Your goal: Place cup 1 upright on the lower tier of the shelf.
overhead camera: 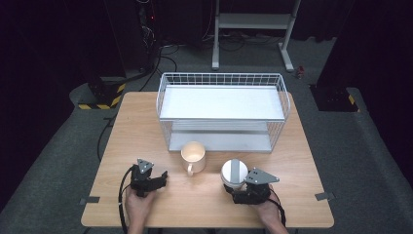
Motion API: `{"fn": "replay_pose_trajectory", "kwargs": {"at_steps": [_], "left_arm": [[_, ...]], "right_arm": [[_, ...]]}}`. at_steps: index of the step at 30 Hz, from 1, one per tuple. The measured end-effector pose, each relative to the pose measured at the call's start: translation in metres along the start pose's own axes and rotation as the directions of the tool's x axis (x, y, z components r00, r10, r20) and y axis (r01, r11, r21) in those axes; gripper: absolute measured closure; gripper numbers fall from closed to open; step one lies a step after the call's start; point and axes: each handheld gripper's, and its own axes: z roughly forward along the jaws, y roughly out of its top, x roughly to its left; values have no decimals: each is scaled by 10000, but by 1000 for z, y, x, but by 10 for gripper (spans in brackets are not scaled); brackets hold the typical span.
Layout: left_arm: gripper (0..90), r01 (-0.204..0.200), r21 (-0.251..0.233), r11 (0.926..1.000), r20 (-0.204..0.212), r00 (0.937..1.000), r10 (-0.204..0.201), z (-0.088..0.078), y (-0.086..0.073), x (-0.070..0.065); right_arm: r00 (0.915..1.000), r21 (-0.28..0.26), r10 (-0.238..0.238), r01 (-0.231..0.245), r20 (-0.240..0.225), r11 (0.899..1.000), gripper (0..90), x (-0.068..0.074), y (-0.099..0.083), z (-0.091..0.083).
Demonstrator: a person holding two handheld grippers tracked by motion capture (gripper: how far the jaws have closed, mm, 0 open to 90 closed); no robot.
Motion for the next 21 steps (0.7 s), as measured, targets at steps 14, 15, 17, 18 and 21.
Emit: {"fn": "replay_pose_trajectory", "kwargs": {"at_steps": [14,15,17,18,21], "left_arm": [[213,34,-7,10000,3,10000,-34,0,0,0],[212,46,-7,10000,4,10000,-46,0,0,0],[212,48,-9,10000,6,10000,-48,0,0,0],[212,44,-7,10000,6,10000,-44,0,0,0],[212,45,-7,10000,3,10000,-45,0,0,0]], "right_arm": [[9993,-42,268,-267,263,9996,183,-18,5,-1],[9992,-59,278,-276,283,9996,183,-19,6,-1],[9988,-81,393,-391,281,9992,182,-22,6,0],[9982,-109,494,-491,338,9987,183,-25,5,0],[9975,-70,616,-614,347,9981,183,-27,6,1]]}}
